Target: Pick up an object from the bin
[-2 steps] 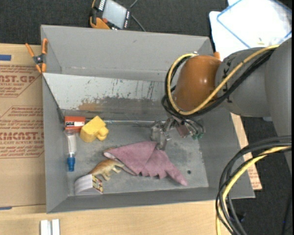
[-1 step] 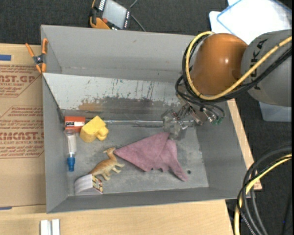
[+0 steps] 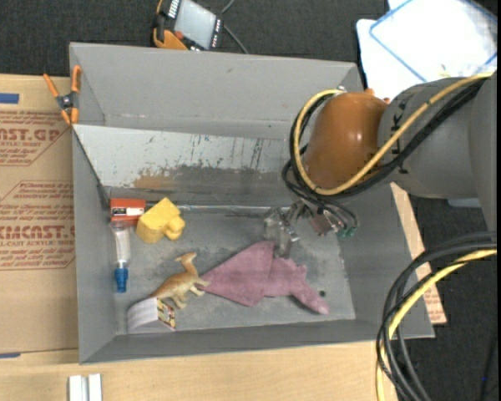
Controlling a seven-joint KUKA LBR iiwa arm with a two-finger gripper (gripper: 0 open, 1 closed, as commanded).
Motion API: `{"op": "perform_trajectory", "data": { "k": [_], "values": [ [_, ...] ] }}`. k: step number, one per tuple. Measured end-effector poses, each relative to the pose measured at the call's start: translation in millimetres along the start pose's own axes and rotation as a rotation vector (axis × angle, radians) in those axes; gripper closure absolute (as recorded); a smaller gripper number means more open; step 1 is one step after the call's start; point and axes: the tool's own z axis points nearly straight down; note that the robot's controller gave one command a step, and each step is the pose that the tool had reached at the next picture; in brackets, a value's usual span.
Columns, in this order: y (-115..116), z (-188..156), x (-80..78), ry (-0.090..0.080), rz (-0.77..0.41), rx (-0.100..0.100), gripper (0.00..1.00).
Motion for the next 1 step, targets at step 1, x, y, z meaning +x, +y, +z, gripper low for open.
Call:
{"op": "perform_trajectory", "data": {
  "k": [1],
  "values": [
    [1.1,-9.8,0.3,-0.013,-0.303,0.01,1.0]
  ]
}}
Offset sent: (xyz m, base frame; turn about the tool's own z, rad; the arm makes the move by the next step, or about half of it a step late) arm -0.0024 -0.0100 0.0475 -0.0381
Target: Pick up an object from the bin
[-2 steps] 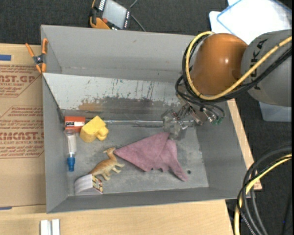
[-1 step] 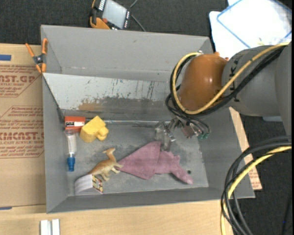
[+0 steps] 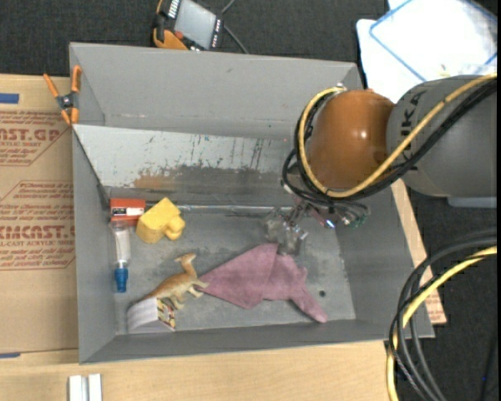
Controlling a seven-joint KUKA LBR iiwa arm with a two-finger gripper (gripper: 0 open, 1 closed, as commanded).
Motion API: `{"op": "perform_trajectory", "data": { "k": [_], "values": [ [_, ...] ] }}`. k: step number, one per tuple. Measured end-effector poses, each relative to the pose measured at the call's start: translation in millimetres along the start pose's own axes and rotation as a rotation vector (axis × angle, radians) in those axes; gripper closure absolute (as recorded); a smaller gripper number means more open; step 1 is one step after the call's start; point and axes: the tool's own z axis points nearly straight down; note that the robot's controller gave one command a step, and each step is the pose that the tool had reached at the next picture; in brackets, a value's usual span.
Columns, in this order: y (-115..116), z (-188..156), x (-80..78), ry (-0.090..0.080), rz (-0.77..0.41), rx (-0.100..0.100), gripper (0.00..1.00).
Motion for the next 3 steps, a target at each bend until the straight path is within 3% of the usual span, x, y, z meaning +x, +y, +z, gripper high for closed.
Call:
{"op": "perform_trajectory", "data": {
  "k": [1,2,3],
  "values": [
    [-6,-32,5.0,0.011,0.257,-0.01,1.0],
    [8,6,3.5,0.003,-0.136,-0.004,1.0],
    [20,14,19.7,0.004,0.006,-0.008,1.0]
  ]
}}
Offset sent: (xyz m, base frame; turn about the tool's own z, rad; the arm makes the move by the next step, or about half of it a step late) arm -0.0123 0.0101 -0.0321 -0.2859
